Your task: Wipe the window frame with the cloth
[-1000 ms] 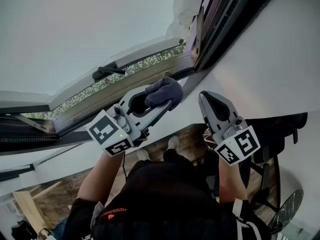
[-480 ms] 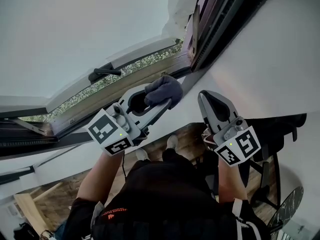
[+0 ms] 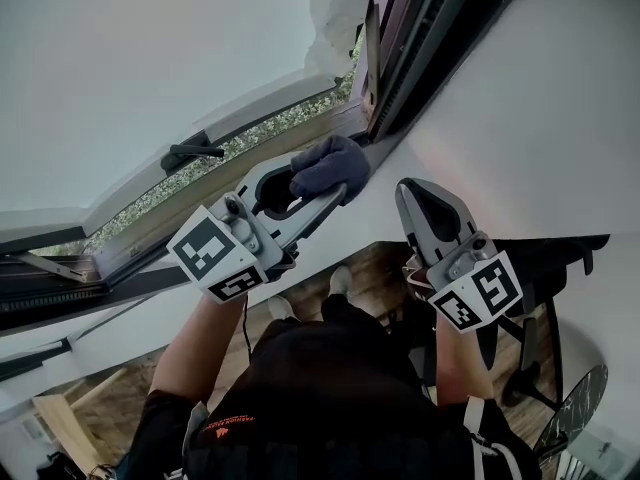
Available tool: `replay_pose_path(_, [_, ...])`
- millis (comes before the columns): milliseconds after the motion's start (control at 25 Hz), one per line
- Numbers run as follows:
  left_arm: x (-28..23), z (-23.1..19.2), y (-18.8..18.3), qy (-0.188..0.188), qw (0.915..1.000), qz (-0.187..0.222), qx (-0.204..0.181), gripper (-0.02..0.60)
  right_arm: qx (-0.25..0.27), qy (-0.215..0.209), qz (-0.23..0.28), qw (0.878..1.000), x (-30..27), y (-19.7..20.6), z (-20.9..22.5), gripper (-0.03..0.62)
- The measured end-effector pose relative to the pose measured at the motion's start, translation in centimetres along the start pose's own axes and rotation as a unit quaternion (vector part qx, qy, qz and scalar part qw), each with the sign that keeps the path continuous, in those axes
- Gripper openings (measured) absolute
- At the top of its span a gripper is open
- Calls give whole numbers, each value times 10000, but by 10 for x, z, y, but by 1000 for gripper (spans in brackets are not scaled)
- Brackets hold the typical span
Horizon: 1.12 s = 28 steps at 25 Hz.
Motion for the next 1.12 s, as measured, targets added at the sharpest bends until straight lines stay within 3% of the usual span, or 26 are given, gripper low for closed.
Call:
replay_pose_path(800, [-58, -44, 58, -53, 9988, -415, 235, 155, -286, 104, -246, 9992, -12, 22, 64, 5])
replay_pose_path(1120, [-70, -54, 67, -57, 9985, -486, 264, 155, -321, 154, -325, 9988, -12, 29, 68, 5])
Point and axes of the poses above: the fingertips, and each gripper's own axes: x backward along the fingers, z to its right, y out of its underside, the point moved 1 cm from there along x, backward along the fingers, and after that the axes turned 12 degrees about -x, right-handed, at the moved point
